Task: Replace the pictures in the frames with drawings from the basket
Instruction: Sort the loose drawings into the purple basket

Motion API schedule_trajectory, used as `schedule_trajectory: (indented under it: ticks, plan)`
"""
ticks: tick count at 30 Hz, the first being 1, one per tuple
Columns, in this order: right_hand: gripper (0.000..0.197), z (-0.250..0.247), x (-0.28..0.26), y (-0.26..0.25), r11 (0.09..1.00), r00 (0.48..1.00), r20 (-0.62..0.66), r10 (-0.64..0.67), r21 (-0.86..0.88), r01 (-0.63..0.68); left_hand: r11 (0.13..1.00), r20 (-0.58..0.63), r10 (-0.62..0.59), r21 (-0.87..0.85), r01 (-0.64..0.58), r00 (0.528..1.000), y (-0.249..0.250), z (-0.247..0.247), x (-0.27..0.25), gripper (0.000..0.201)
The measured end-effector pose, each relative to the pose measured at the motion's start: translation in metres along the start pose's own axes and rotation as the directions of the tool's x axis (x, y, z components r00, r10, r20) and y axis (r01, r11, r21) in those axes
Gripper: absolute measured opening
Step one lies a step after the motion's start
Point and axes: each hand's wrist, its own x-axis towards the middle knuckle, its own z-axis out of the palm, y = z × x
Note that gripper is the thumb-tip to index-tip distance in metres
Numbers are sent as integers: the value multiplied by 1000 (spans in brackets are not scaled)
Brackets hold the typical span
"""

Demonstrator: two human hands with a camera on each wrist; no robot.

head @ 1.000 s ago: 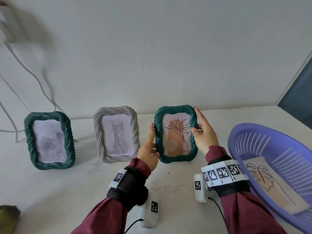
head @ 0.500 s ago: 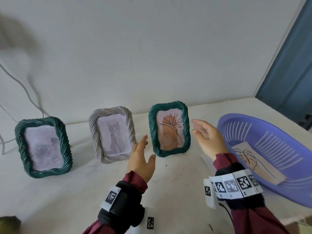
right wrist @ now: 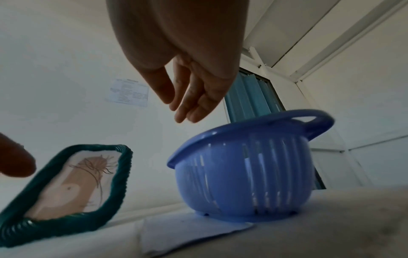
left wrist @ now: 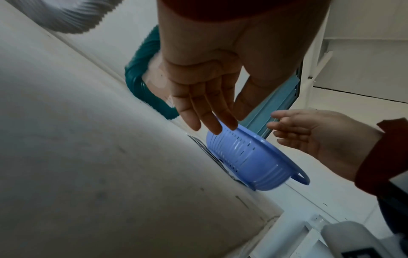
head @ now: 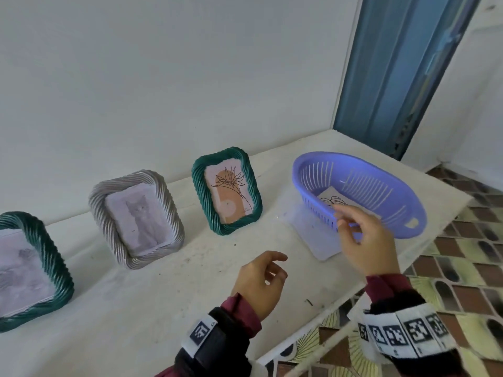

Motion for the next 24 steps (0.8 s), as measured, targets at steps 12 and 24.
schedule_trajectory:
  ticks: [12,24]
  plan:
    - [57,-37,22,41,966,923,372,101,-259,-1,955,2,-245,175,241,969,18,35,89,61]
    - [73,-40,34,54,993,926,373,-58,-70,91,799,101,-353,551,243,930,31,47,131,101]
